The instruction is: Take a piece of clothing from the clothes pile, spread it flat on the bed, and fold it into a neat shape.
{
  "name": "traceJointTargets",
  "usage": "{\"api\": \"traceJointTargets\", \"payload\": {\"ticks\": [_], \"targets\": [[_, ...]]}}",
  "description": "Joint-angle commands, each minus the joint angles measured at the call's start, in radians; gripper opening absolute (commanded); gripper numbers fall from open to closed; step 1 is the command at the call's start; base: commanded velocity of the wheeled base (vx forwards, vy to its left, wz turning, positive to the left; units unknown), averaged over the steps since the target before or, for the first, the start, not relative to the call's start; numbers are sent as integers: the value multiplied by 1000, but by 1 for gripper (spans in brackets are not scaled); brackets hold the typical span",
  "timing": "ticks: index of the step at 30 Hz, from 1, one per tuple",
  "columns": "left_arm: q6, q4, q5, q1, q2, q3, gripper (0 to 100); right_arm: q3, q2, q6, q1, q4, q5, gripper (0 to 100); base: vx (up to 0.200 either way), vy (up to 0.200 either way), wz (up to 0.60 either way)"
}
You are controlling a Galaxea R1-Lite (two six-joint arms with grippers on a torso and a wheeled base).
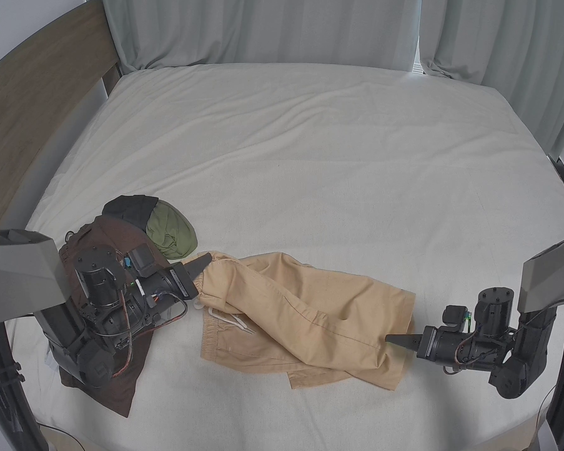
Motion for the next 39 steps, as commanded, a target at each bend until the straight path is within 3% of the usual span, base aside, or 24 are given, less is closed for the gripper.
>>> {"api": "traceJointTargets", "payload": {"ticks": [1,7,9,15,19,23,31,32,39], "targets": [[-1,-4,0,0,2,0,0,-10,35,-1,-17,-3,4,0,0,0,0],[-1,-4,-1,2,2,-2,0,-5,-52,0,-79,-3,65,0,0,0,0],[-1,-4,-1,8,4,-2,0,4,-121,2,-130,0,145,0,0,0,0],[-1,-4,-1,10,10,-2,0,11,-193,2,-221,1,289,0,0,0,0],[-1,-4,-1,14,10,-2,0,7,-195,2,-259,0,335,0,0,0,0],[-1,-4,-3,19,12,-8,0,24,-190,0,-250,3,377,0,0,0,0],[-1,-4,-3,19,8,-8,0,31,-106,-64,-187,1,377,0,0,0,0],[-1,-4,-3,19,8,-8,0,30,-100,-76,-181,1,377,100,0,0,0],[-1,-4,-3,17,4,-9,0,37,-47,-128,-109,0,369,100,0,0,0]]}}
